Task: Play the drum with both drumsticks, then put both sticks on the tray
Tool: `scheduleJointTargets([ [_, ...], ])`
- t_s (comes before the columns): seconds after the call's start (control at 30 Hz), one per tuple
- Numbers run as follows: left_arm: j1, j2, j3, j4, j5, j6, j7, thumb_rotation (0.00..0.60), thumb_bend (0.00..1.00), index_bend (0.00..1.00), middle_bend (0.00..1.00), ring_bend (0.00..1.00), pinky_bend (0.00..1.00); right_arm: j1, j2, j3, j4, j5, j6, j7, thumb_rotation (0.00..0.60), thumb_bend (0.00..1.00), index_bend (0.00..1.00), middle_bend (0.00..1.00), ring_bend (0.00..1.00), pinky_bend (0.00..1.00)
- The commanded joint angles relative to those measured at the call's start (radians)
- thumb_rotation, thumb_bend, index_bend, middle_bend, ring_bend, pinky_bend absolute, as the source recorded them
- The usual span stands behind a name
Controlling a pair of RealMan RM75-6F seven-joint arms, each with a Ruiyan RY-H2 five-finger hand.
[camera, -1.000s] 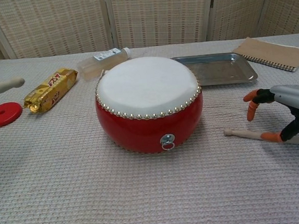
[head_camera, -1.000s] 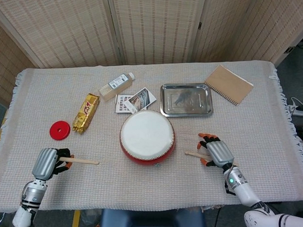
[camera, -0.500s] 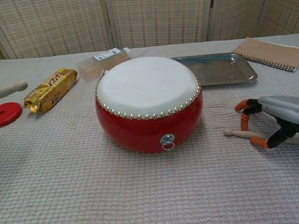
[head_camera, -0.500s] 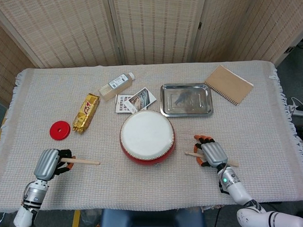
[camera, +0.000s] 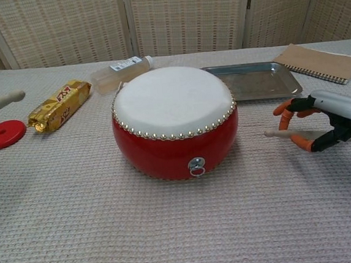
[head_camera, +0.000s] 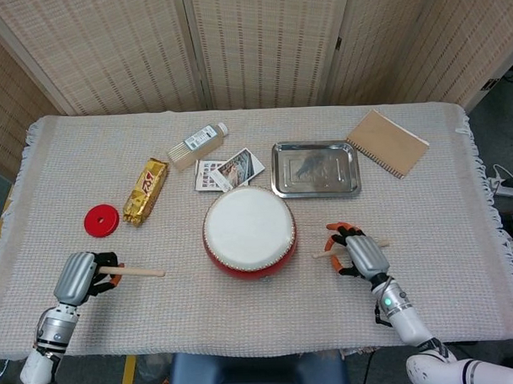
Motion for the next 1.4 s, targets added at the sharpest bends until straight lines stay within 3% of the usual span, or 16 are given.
scheduleJointTargets([
  [0.03,0.0,0.002,-0.001,-0.004,0.0,0.001,-0.003,0.6,0.79,1.0,1.0,1.0,1.0,-0.034,0.1,0.064,-0.07,-0.096,0.09,0.426,0.6,0.47,0.62,0.18,0.06,0.15],
  [0.17,0.001,0.004,0.001,-0.009,0.002,0.003,-0.001,0.6,0.79,1.0,1.0,1.0,1.0,-0.043,0.146,0.082,-0.058,-0.146,0.109,0.809,0.6,0.47,0.62,0.2,0.07,0.15],
  [0.33,0.001,0.006,0.001,-0.016,0.003,0.006,-0.002,0.6,0.79,1.0,1.0,1.0,1.0,-0.037,0.132,0.047,0.066,-0.253,0.165,1.328,0.6,0.47,0.62,0.22,0.09,0.16],
  [0.53,0.0,0.011,0.003,-0.022,0.006,0.005,0.001,0.6,0.79,1.0,1.0,1.0,1.0,-0.013,0.039,-0.007,0.288,-0.321,0.229,1.701,0.6,0.47,0.57,0.22,0.11,0.16],
  [0.77,-0.002,0.008,0.008,-0.023,0.01,-0.001,0.001,0.6,0.78,1.0,1.0,1.0,1.0,0.021,-0.048,-0.057,0.458,-0.336,0.228,1.9,0.6,0.47,0.48,0.22,0.12,0.16],
  [1.13,-0.008,0.006,0.015,-0.021,0.02,-0.008,-0.001,0.6,0.78,1.0,1.0,1.0,1.0,0.053,-0.148,-0.09,0.66,-0.331,0.259,2.166,0.596,0.46,0.43,0.26,0.16,0.21],
  [1.4,-0.011,0.011,0.02,-0.03,0.031,-0.006,0.006,0.6,0.78,1.0,1.0,1.0,1.0,0.053,-0.2,-0.124,0.818,-0.339,0.291,2.305,0.471,0.35,0.35,0.29,0.2,0.25],
])
